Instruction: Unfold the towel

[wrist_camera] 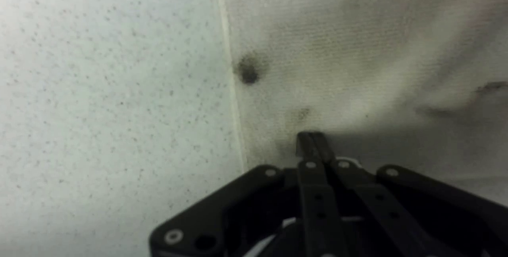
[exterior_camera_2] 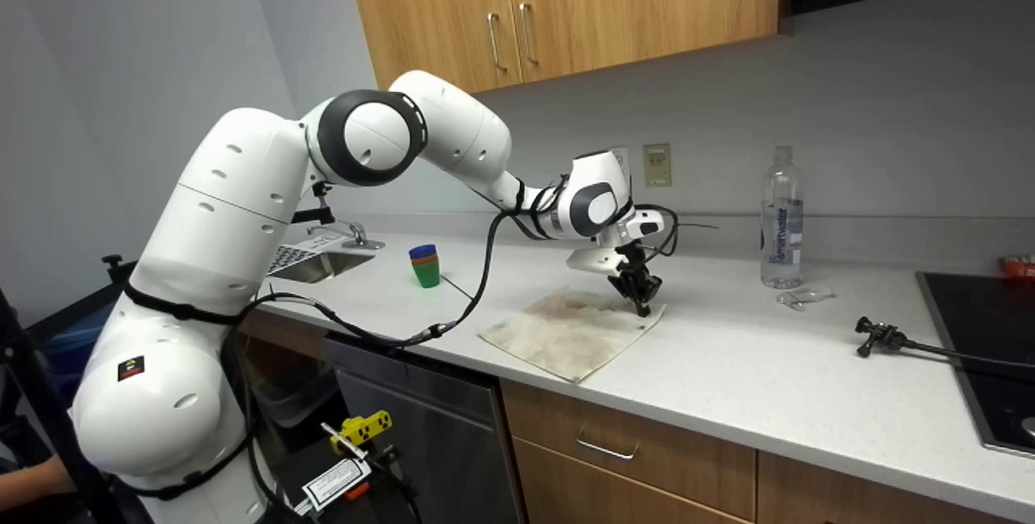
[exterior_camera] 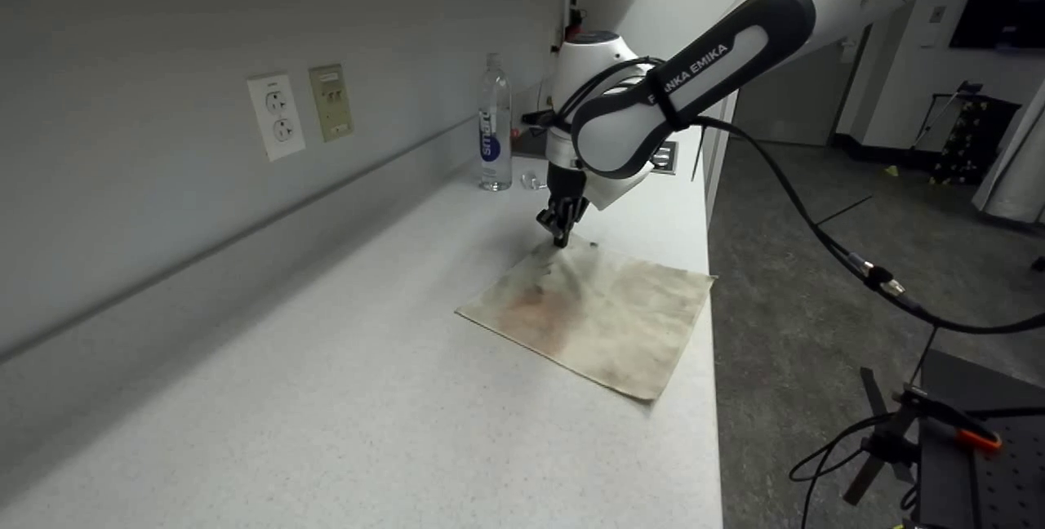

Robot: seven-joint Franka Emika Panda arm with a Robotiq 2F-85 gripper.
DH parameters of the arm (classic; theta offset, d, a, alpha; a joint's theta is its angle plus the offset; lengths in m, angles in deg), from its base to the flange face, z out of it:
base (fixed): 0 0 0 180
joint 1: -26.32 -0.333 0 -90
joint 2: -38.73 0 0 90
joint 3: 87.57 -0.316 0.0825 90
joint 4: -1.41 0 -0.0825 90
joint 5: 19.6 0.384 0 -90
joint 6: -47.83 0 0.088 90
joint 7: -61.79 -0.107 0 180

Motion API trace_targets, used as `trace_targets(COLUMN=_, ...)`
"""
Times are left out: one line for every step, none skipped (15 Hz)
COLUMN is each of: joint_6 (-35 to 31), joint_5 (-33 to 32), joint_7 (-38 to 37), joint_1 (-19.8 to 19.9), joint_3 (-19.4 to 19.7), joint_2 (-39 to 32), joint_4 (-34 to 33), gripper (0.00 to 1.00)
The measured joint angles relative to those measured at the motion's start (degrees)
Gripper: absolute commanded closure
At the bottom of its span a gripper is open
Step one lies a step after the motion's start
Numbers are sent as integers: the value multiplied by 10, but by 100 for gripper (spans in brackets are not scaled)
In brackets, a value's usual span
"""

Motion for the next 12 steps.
trace_targets(joint_6=6, joint_5=0, joint_7=0, joint_1=0, joint_3=1, joint_2=-9, joint_4=-16, gripper=100)
trace_targets(joint_6=12, joint_5=0, joint_7=-1, joint_1=0, joint_3=1, joint_2=-17, joint_4=-31, gripper=100)
trace_targets(joint_6=18, joint_5=0, joint_7=-1, joint_1=0, joint_3=2, joint_2=-25, joint_4=-45, gripper=100)
trace_targets(joint_6=25, joint_5=0, joint_7=-1, joint_1=0, joint_3=3, joint_2=-32, joint_4=-58, gripper=100)
trace_targets(joint_6=32, joint_5=0, joint_7=-1, joint_1=0, joint_3=4, joint_2=-37, joint_4=-68, gripper=100)
trace_targets(joint_6=42, joint_5=0, joint_7=-1, joint_1=0, joint_3=5, joint_2=-39, joint_4=-74, gripper=100)
trace_targets(joint_6=54, joint_5=0, joint_7=-1, joint_1=0, joint_3=7, joint_2=-39, joint_4=-79, gripper=100)
trace_targets(joint_6=66, joint_5=0, joint_7=-1, joint_1=0, joint_3=8, joint_2=-38, joint_4=-81, gripper=100)
trace_targets(joint_6=78, joint_5=0, joint_7=-1, joint_1=0, joint_3=10, joint_2=-34, joint_4=-82, gripper=100)
trace_targets(joint_6=86, joint_5=0, joint_7=-1, joint_1=1, joint_3=10, joint_2=-30, joint_4=-81, gripper=100)
trace_targets(joint_6=91, joint_5=0, joint_7=-1, joint_1=1, joint_3=10, joint_2=-23, joint_4=-80, gripper=100)
trace_targets(joint_6=92, joint_5=0, joint_7=0, joint_1=1, joint_3=10, joint_2=-14, joint_4=-76, gripper=100)
